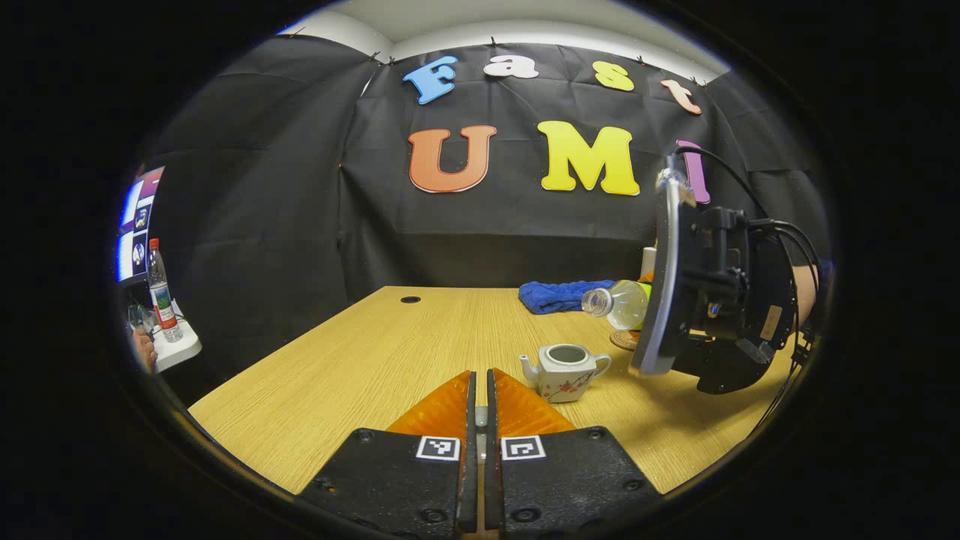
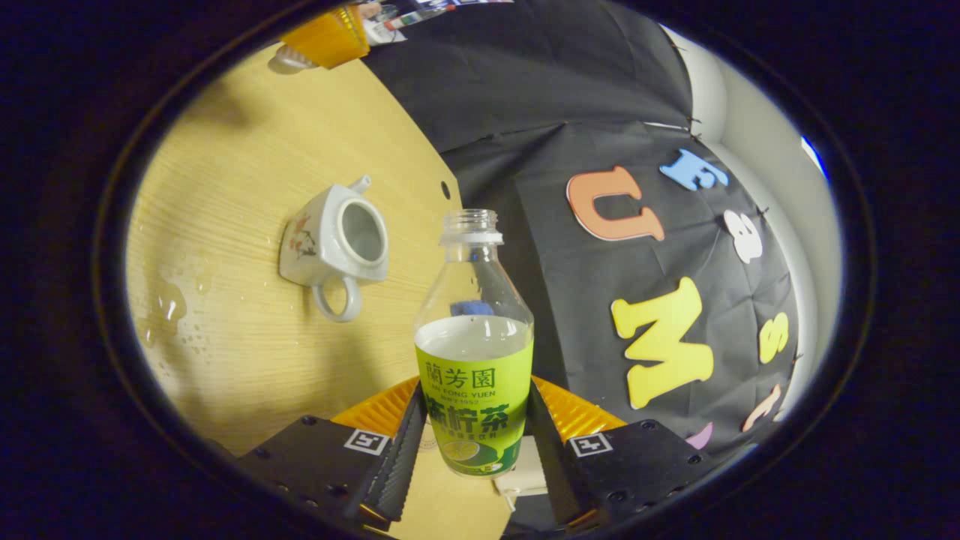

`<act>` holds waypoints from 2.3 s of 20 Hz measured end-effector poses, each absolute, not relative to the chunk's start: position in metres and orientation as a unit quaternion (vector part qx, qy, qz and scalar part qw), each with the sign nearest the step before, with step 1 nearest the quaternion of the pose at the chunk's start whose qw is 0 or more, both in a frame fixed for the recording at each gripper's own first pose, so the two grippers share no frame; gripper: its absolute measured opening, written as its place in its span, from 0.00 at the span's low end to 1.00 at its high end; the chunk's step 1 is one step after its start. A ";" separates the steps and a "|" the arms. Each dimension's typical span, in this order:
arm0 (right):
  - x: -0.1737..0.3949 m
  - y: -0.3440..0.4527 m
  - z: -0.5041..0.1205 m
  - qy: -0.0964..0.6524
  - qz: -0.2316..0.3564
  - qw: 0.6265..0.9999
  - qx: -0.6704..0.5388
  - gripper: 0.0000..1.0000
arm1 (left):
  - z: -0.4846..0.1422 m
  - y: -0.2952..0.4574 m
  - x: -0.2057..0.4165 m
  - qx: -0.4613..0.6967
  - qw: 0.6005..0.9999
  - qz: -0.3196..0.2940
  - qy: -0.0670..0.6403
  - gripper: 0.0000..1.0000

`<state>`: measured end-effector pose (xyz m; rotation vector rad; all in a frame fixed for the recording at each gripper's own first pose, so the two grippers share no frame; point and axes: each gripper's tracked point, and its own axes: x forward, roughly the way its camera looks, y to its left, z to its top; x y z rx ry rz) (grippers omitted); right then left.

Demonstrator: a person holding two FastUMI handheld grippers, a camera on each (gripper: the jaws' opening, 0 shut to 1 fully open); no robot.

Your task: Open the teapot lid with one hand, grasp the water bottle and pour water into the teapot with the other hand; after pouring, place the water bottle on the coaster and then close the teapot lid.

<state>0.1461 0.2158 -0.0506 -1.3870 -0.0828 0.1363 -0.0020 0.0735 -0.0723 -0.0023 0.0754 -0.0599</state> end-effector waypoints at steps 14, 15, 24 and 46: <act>0.150 0.224 -0.015 -0.136 -0.009 0.608 -0.782 0.74 | -0.080 0.078 -0.010 0.009 0.999 -0.033 0.036 0.06; 0.150 0.224 -0.012 -0.144 -0.015 0.600 -0.787 0.74 | -0.080 0.078 -0.010 0.011 0.999 -0.034 0.035 0.06; 0.148 0.233 0.004 -0.180 -0.040 0.548 -0.816 0.74 | -0.084 0.078 -0.013 0.013 0.998 -0.036 0.041 0.06; 0.142 0.241 0.012 -0.208 -0.053 0.513 -0.831 0.72 | -0.090 0.078 -0.012 0.019 0.998 -0.040 0.039 0.06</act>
